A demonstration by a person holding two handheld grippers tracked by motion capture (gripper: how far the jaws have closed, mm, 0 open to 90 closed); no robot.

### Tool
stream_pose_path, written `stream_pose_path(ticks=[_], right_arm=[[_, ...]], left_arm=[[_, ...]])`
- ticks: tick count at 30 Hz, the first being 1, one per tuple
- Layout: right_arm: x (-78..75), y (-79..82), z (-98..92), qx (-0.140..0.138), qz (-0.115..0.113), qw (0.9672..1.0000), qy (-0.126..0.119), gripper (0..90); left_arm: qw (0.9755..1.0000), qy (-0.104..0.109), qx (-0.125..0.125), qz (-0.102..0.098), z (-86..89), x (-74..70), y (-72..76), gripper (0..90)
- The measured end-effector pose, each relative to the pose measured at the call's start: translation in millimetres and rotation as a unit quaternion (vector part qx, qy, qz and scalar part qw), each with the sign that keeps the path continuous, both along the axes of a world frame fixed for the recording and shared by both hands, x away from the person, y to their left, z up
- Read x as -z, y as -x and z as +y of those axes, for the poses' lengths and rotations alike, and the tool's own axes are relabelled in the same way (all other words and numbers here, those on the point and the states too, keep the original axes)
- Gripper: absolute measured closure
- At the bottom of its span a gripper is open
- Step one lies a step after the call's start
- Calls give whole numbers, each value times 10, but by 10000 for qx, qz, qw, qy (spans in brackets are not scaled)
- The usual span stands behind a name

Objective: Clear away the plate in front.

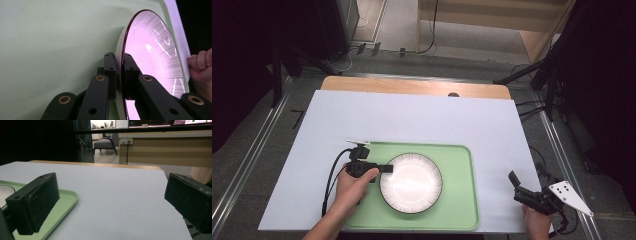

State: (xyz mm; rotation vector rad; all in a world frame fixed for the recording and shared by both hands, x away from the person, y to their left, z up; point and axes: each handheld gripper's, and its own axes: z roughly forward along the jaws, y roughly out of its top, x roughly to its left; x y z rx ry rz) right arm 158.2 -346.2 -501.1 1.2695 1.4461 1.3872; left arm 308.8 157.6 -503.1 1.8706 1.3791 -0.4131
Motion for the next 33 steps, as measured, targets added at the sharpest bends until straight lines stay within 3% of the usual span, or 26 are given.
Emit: stream_pose_path(ticks=[6,9,12,19,20,24,26,27,29,33], right_arm=[[0,-1,0,0,-8,10000,8,1],[1,-1,1,1,-7,10000,8,1],[1,-1,2,2,-6,10000,8,0],[0,-1,6,7,1,10000,4,1],[0,0,7,8,1,10000,4,1],[1,-1,7,-1,4,10000,21,1],[0,-1,8,1,6,10000,22,0],[0,-1,7,-1,7,10000,23,0],[0,-1,6,1,1,10000,9,0],[1,-1,8,5,2,10000,29,0]], left_arm=[[9996,-165,94,-210,-22,-17,22,826],[9993,-129,68,-330,-10,-45,37,800],[9986,-8,110,-511,24,-91,46,737],[9952,170,377,-887,63,-178,100,495],[9943,262,448,-934,73,-193,111,473],[9889,573,577,-1241,139,-245,161,247],[9841,779,693,-1441,181,-265,187,87],[9821,867,639,-1545,205,-283,207,17],[9779,986,614,-1740,264,-323,229,0],[9723,962,463,-2080,375,-362,285,0]])
